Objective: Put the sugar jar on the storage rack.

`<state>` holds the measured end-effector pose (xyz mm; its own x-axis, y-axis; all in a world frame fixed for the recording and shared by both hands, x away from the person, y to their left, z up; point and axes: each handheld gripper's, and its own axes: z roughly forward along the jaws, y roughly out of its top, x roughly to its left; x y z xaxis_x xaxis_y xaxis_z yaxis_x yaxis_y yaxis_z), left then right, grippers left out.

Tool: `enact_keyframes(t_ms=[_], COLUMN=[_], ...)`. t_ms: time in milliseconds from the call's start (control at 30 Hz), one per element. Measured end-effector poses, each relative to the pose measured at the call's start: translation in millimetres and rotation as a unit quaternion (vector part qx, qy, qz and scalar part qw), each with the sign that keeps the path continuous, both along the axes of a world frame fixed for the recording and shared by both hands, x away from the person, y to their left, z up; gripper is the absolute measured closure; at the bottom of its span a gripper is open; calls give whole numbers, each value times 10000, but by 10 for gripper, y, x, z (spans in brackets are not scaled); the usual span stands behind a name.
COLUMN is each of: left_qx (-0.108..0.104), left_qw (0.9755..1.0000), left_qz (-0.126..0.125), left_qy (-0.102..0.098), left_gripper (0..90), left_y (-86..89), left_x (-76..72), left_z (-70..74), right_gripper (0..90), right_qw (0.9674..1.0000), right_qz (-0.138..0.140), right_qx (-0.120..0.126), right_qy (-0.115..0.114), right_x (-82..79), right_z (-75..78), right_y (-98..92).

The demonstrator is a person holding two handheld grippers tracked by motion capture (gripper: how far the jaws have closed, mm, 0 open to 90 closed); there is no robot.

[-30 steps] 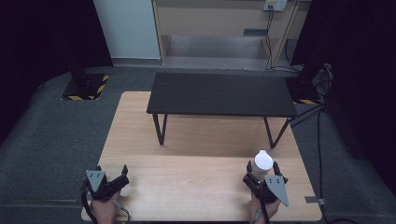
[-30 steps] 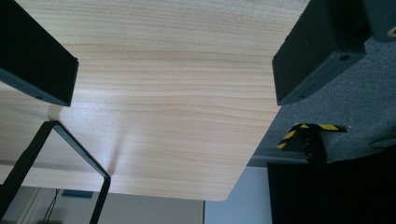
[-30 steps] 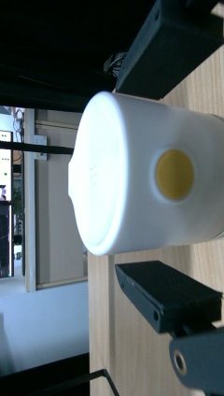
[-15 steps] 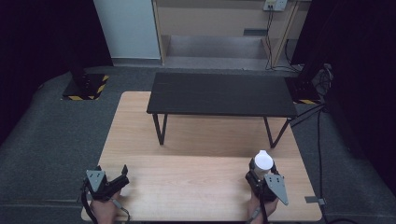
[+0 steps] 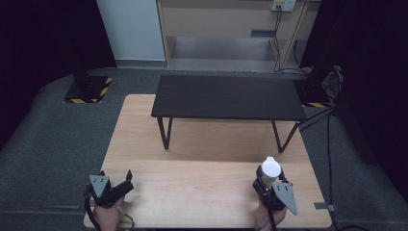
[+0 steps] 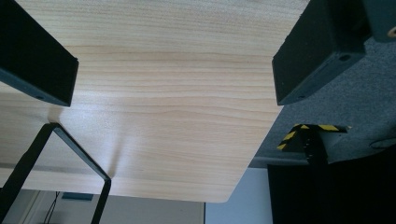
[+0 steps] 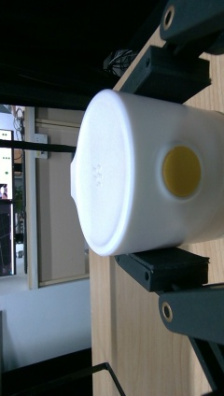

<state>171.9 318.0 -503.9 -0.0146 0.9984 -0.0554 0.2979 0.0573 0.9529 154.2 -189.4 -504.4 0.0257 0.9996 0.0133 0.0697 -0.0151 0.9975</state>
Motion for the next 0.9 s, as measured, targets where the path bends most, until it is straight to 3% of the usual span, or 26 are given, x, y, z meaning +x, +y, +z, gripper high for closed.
enact_keyframes(t_ms=[267,900], left_qx=[3,-48], left_qw=[10000,10000], left_qz=[0,-12], left_qy=[-6,-46], left_gripper=[0,0], left_y=[-1,11], left_x=[-2,-14], left_z=[-1,-11], right_gripper=[307,308], right_qw=[10000,9994], right_qz=[-24,158], right_qx=[34,69], right_qy=[-59,-287], right_x=[-10,171], right_z=[154,858], right_y=[-72,-235])
